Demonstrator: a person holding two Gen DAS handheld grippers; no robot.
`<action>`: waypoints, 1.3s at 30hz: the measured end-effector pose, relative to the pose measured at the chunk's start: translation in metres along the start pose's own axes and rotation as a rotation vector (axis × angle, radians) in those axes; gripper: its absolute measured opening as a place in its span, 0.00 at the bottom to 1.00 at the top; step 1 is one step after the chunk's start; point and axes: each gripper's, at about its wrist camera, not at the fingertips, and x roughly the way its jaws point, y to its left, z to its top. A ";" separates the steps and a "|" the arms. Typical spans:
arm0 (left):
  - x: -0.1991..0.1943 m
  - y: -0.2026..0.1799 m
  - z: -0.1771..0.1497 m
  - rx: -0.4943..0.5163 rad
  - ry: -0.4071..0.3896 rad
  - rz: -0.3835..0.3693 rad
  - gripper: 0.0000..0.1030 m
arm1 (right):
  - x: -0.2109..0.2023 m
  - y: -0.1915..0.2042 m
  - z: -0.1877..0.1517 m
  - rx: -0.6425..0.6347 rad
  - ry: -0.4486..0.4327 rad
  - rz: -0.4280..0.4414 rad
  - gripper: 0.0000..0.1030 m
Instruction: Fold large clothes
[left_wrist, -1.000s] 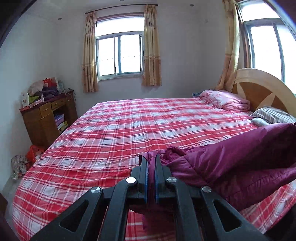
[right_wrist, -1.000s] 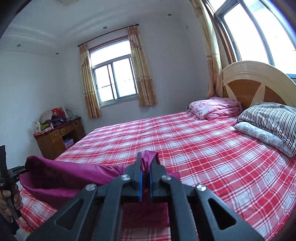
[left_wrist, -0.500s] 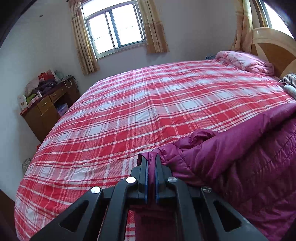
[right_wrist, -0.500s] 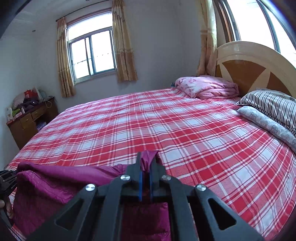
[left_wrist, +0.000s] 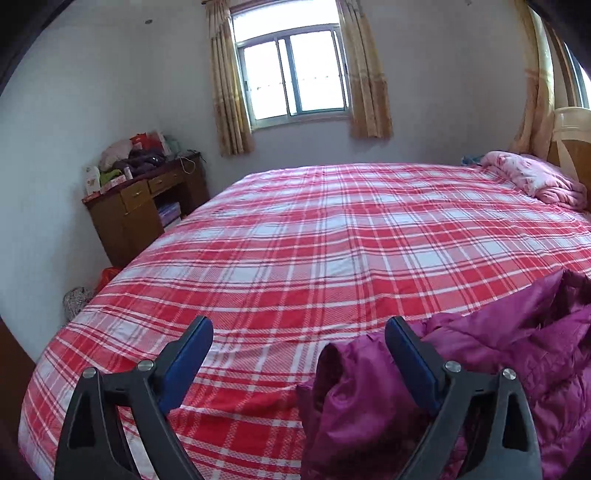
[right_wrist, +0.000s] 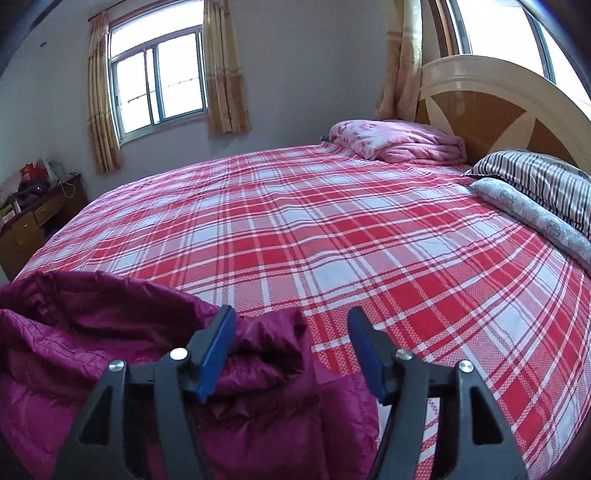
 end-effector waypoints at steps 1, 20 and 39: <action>-0.007 -0.001 0.002 0.003 -0.012 0.025 0.92 | -0.002 0.001 0.002 -0.002 -0.009 -0.012 0.64; 0.040 -0.128 -0.041 0.269 0.072 0.161 0.94 | 0.014 0.116 -0.025 -0.312 0.036 0.101 0.87; 0.081 -0.132 -0.051 0.219 0.234 0.097 0.99 | 0.050 0.097 -0.028 -0.212 0.206 0.071 0.88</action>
